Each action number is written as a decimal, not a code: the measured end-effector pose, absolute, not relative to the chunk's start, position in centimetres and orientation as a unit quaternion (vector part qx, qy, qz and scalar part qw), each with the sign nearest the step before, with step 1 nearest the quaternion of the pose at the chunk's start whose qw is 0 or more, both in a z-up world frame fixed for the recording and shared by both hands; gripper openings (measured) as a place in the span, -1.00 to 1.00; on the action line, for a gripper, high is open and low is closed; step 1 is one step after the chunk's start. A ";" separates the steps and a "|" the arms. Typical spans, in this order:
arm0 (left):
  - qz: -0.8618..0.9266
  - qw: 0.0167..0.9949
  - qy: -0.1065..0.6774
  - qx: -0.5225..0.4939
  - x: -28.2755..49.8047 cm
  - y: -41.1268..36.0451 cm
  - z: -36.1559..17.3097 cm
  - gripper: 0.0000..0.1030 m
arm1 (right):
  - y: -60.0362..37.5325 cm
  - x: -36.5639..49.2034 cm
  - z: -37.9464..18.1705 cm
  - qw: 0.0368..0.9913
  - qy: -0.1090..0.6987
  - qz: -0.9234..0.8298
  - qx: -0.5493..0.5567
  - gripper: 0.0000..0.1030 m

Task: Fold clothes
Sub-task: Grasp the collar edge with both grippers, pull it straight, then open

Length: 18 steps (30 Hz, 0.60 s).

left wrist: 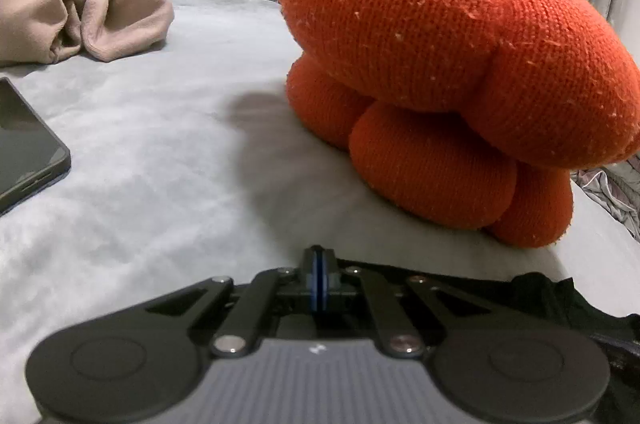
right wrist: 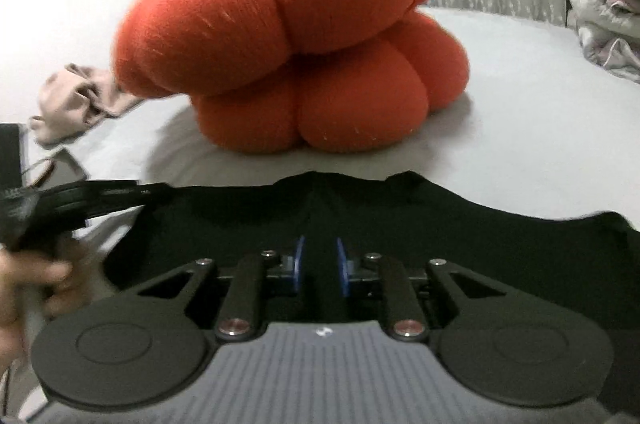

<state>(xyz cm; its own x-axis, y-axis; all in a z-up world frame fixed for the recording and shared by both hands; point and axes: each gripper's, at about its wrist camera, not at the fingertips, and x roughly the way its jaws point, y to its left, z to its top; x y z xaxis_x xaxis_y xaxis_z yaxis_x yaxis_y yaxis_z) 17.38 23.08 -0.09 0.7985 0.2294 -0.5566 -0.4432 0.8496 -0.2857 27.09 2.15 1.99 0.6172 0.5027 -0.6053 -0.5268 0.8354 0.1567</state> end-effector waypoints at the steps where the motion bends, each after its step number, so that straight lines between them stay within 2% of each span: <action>1: 0.182 0.926 0.261 -0.203 17.4 23.0 -0.1 -0.96 | 2.5 27.7 1.5 0.897 0.336 0.286 -0.019 -0.66; 6: 0.189 0.927 0.267 -0.184 17.7 22.5 0.1 -0.96 | 4.4 29.8 0.4 0.898 0.340 0.276 -0.032 -0.72; 18: 0.218 0.920 0.306 -0.112 18.4 20.7 1.8 -0.94 | 5.3 30.8 -0.4 0.923 0.308 0.224 -0.051 -0.73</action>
<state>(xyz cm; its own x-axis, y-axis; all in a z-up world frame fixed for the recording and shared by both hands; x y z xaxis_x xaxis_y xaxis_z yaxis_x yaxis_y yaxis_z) 18.40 20.71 1.81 0.7180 0.3326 -0.6114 -0.4692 0.8801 -0.0723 30.78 5.33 -0.42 0.7103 0.3822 -0.5911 -0.4455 0.8943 0.0429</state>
